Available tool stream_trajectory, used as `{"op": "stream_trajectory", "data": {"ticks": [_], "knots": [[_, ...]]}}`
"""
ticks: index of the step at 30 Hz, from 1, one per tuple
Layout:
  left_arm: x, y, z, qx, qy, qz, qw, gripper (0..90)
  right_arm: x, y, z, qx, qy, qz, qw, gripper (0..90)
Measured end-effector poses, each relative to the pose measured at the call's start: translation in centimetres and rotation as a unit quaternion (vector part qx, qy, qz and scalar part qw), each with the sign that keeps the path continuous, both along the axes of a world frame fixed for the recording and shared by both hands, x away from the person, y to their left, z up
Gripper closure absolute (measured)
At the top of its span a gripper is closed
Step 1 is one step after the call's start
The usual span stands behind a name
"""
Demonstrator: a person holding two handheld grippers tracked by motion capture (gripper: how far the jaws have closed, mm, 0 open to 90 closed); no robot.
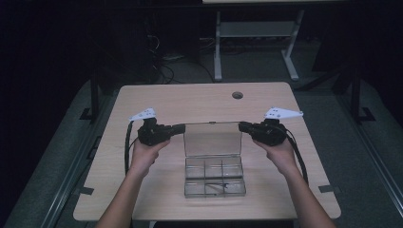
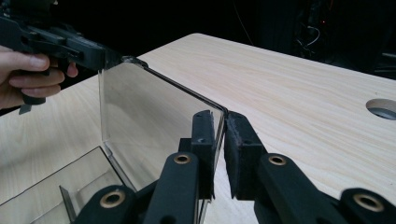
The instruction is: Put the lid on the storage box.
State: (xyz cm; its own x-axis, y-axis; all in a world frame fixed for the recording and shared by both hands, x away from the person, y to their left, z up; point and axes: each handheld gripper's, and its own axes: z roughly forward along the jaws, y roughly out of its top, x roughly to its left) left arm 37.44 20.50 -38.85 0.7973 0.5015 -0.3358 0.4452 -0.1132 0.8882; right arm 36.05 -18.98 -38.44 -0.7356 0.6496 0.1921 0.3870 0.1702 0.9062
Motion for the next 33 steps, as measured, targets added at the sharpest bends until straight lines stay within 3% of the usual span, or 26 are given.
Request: {"op": "stream_trajectory", "data": {"ticks": [11,33], "knots": [[-1.7,-0.1,1.2,0.023,-0.015,-0.016,0.9995,83.2,-1.9,-0.2,0.9,-0.023,-0.021,0.020,0.9993,82.7],[-6.0,-0.1,1.6,0.045,-0.011,-0.036,0.9983,76.9,-6.1,-0.9,1.1,-0.036,-0.042,0.072,0.9959,79.0]]}}
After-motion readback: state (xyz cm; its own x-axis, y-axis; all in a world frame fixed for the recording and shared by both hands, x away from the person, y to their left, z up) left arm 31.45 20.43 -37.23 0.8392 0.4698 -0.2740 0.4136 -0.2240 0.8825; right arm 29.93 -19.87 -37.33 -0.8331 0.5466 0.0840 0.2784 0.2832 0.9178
